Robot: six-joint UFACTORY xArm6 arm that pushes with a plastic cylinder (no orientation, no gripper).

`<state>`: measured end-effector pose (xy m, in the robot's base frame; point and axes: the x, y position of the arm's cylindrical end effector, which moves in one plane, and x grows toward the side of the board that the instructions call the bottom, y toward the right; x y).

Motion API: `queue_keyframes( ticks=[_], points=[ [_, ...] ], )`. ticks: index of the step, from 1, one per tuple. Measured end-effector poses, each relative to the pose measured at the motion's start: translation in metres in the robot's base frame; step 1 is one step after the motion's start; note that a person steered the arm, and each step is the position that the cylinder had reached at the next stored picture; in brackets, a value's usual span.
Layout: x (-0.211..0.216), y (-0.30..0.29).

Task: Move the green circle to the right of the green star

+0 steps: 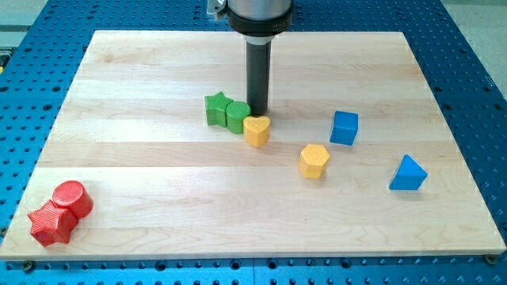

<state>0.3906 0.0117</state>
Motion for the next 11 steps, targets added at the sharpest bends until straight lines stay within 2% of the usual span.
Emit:
queue_keyframes(
  ticks=[6, 8, 10, 11],
  points=[
    [0.000, 0.051],
    [0.000, 0.051],
    [0.036, 0.098],
    [0.012, 0.120]
  ],
)
